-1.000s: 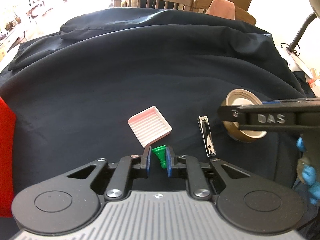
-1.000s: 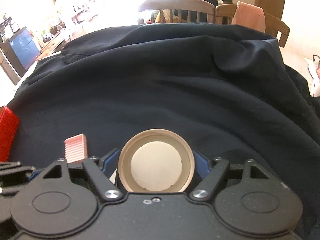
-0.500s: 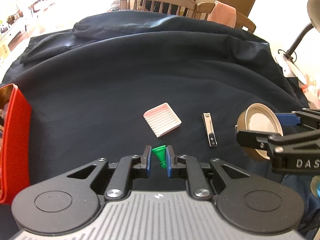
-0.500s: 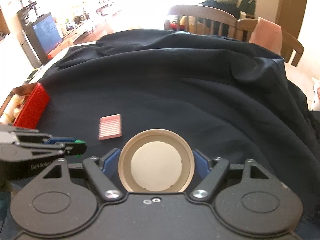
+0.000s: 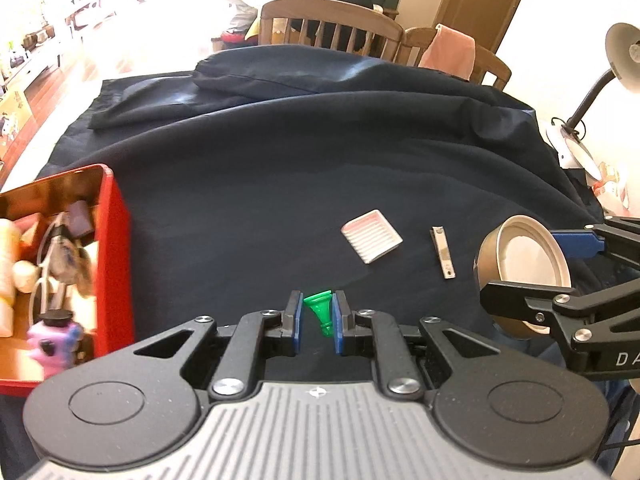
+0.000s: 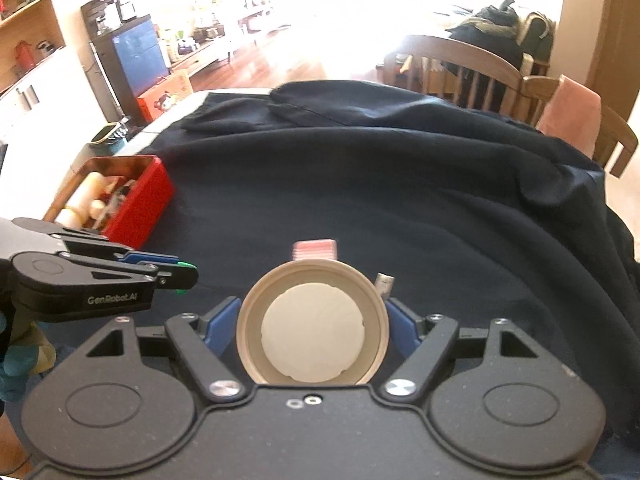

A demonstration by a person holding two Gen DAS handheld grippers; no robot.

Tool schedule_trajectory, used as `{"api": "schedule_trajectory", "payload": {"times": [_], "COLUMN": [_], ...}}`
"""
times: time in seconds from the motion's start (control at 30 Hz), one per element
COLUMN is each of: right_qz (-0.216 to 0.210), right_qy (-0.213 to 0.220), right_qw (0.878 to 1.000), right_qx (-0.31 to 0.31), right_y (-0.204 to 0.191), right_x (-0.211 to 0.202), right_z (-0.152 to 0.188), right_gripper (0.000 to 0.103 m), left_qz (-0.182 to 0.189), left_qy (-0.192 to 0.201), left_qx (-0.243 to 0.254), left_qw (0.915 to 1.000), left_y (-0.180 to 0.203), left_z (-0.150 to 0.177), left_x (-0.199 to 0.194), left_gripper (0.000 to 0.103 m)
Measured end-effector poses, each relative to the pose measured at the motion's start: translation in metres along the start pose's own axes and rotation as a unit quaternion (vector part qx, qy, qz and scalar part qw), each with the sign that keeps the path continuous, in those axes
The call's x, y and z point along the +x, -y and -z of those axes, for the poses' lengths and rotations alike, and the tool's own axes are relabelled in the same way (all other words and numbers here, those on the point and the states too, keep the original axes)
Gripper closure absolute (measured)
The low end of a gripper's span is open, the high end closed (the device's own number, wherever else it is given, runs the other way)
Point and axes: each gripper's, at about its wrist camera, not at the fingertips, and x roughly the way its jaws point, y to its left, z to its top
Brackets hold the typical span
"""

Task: Organize rigid objects
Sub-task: 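Carry the green cap and tape roll over the tin box with both tools, then open the left gripper dropping the cap while the right gripper releases the tape roll into the box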

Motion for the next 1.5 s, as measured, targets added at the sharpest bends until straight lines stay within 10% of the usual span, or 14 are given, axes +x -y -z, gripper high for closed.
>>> {"api": "schedule_trajectory", "payload": {"times": [0.9,1.5], "right_qz": [-0.021,-0.014], "right_qy": [0.006,-0.006], "right_qw": [0.999,0.997], "right_qx": [-0.046,-0.078], "right_y": [-0.173,-0.236], "right_x": [0.032,0.109], "right_z": [-0.041,-0.086], "right_gripper": [0.026,0.026], "left_qz": [-0.011,-0.032], "left_qy": [0.042,0.042], "left_qx": [-0.017,-0.021], "left_qw": [0.9989,0.9984], "left_y": [-0.163,-0.241], "left_z": [-0.011,-0.042], "left_x": [-0.069,-0.038], "left_gripper": [0.088,0.088]}}
